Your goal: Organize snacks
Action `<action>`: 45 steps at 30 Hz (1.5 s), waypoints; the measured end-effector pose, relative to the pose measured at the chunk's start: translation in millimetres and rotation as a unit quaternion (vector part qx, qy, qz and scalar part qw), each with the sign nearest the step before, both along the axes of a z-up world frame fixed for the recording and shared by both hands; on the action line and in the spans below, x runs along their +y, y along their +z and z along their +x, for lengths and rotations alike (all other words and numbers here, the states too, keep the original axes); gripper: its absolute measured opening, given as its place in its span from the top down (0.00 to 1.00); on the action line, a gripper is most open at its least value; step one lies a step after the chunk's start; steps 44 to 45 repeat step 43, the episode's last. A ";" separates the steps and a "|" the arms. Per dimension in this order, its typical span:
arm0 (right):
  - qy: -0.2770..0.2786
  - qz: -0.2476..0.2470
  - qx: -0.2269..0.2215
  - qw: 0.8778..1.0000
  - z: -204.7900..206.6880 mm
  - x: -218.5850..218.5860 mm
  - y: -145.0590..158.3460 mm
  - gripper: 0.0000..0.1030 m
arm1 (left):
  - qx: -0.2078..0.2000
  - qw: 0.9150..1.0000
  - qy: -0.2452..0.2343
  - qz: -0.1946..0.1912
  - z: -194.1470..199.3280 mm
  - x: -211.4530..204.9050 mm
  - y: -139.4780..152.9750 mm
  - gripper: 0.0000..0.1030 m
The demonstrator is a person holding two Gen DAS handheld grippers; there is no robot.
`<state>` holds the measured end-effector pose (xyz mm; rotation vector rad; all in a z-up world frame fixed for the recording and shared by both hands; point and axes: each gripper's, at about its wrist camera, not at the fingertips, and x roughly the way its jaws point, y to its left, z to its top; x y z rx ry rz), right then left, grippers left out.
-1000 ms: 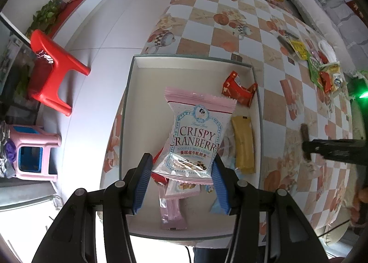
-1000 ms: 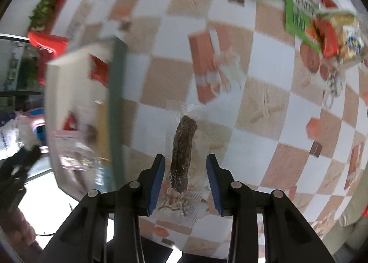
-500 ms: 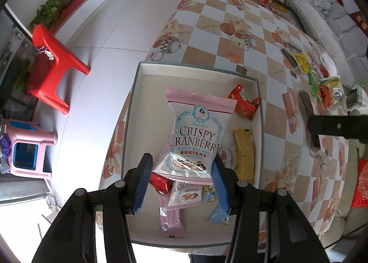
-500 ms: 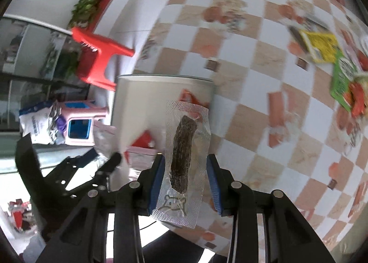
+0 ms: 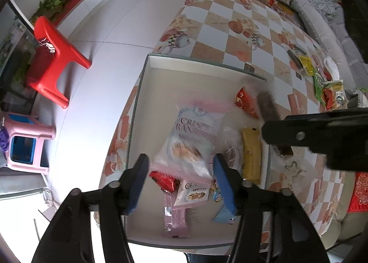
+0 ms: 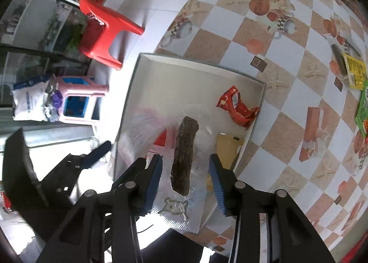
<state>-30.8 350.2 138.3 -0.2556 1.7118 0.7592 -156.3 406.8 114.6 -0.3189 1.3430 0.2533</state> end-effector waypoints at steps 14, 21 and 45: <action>0.019 -0.030 -0.029 0.999 -7.0 5.4 -2.1 0.01 | -0.009 0.997 0.014 0.072 -5.7 0.1 7.8 0.00; 0.028 -0.037 -0.044 0.998 -10.0 7.9 -1.1 0.01 | 0.029 0.993 0.014 0.114 -1.9 1.9 5.8 0.00; 0.041 -0.043 -0.039 0.997 -13.3 10.6 -3.9 0.01 | 0.026 0.996 0.007 0.087 -4.3 -5.2 5.4 0.00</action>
